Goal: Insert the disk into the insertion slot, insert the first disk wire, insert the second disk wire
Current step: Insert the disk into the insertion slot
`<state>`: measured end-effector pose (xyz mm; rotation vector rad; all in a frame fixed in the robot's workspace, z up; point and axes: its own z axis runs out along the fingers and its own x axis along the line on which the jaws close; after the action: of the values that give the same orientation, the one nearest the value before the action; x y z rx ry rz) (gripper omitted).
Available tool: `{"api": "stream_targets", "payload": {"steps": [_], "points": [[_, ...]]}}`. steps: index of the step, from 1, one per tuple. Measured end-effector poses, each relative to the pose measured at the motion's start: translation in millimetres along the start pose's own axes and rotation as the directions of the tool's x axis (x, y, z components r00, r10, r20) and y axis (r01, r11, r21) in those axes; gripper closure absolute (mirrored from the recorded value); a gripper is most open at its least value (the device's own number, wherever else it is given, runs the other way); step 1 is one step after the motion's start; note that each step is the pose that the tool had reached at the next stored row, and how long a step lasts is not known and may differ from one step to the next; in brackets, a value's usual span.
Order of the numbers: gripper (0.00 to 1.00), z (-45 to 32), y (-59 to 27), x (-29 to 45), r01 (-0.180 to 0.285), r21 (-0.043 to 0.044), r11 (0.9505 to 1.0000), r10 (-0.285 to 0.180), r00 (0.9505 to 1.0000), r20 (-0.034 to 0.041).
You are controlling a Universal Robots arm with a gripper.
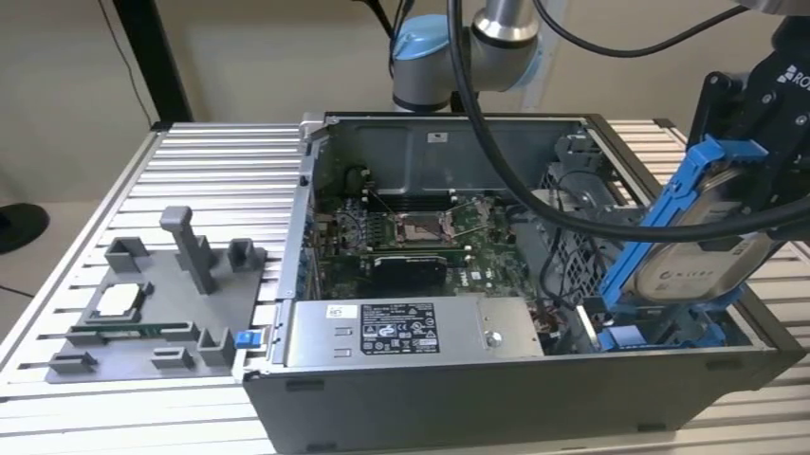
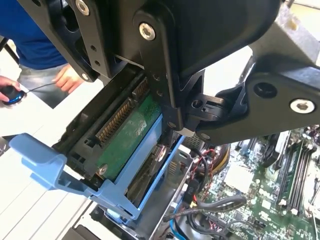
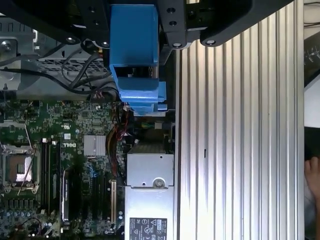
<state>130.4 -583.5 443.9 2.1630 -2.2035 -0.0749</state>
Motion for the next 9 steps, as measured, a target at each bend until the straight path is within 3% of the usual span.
{"api": "stream_targets", "payload": {"steps": [9], "points": [[1.00, 4.1, -4.5, -6.3, 0.000, 0.0000, 1.0000, 0.000, 1.0000, 0.0002]]}}
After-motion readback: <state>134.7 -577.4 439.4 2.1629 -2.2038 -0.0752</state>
